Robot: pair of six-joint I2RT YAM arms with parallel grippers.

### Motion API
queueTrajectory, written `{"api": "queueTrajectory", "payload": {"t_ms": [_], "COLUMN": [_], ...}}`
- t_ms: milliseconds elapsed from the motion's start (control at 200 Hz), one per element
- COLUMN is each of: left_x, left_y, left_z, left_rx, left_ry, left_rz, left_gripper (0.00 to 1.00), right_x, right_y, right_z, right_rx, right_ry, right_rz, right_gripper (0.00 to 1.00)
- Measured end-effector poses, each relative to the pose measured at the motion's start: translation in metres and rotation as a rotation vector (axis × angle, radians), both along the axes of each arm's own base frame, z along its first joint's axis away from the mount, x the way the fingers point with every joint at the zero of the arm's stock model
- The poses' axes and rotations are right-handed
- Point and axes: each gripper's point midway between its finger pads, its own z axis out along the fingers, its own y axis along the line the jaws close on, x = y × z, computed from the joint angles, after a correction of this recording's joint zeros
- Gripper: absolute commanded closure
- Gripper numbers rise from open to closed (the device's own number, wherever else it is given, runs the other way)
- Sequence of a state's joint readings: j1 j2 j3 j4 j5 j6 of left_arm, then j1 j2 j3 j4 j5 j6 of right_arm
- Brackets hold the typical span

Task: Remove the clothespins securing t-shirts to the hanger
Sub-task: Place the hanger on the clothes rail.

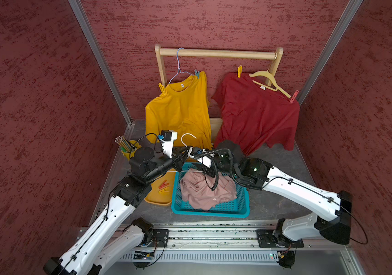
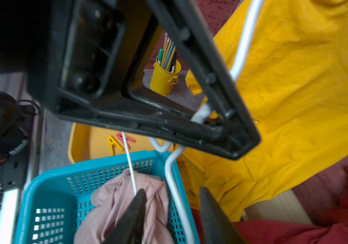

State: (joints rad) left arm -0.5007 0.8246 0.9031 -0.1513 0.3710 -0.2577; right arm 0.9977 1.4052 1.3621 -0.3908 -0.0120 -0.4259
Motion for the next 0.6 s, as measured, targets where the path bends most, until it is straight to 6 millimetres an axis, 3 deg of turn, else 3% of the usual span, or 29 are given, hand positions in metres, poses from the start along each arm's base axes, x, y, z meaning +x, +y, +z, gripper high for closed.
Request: {"api": "queueTrajectory", "payload": {"t_ms": [105, 240, 426, 601], "left_x": [-0.005, -0.014, -0.033, -0.042], "left_y": [-0.002, -0.004, -0.001, 0.009], "left_z": [0.003, 0.000, -0.004, 0.000], "left_rx": [0.000, 0.042, 0.118, 0.174], "left_ry": [-0.017, -0.045, -0.093, -0.138], "left_rz": [-0.026, -0.068, -0.156, -0.208], "left_gripper": [0.98, 0.82, 0.46, 0.36], "right_x": [0.005, 0.001, -0.003, -0.020], "right_y": [-0.003, -0.005, -0.016, -0.028], "right_z": [-0.003, -0.009, -0.012, -0.002], "right_rx": [-0.030, -0.063, -0.082, -0.055], "right_ry": [-0.043, -0.075, -0.080, -0.070], "right_rz": [-0.013, 0.007, 0.014, 0.051], "right_gripper": [1.00, 1.00, 1.00, 1.00]}}
